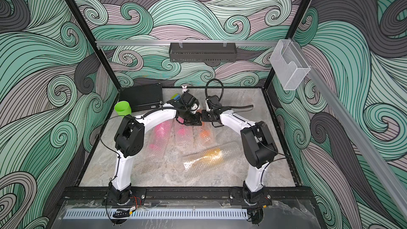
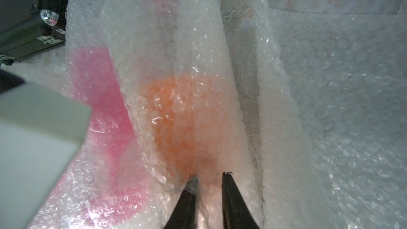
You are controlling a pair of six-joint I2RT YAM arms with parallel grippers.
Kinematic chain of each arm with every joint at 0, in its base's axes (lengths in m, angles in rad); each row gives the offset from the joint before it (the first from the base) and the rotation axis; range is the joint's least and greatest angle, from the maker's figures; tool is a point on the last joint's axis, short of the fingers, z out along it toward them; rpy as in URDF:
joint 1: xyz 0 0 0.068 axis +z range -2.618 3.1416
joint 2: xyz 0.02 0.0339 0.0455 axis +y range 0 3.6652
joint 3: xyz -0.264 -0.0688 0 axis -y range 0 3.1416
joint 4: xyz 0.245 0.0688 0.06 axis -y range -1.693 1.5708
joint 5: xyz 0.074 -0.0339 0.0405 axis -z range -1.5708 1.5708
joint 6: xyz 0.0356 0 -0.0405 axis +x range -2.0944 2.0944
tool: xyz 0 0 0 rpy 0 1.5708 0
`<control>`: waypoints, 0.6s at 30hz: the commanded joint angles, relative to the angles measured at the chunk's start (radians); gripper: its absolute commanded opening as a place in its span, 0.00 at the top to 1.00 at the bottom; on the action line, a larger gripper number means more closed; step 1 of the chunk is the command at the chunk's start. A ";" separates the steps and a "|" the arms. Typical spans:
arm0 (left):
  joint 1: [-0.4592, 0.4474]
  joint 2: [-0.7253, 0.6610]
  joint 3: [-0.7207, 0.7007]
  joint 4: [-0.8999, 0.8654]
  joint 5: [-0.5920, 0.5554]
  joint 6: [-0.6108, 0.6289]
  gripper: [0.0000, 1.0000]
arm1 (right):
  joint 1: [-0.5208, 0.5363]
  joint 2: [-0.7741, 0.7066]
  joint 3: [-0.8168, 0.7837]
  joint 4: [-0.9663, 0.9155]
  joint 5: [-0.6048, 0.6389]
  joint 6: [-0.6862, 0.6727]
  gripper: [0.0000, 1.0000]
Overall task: Unpack wine glasses from bubble wrap
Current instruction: Unwrap the bubble wrap at the center of the board.
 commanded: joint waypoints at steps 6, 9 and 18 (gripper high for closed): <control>-0.009 -0.033 -0.016 -0.058 -0.008 0.026 1.00 | -0.025 -0.015 -0.006 0.115 -0.045 0.036 0.94; -0.007 -0.044 -0.026 -0.060 -0.022 0.029 1.00 | -0.027 -0.024 -0.011 0.123 -0.051 0.039 0.94; -0.001 -0.116 -0.072 -0.036 -0.109 0.041 1.00 | -0.030 -0.077 -0.028 0.160 -0.091 0.040 0.95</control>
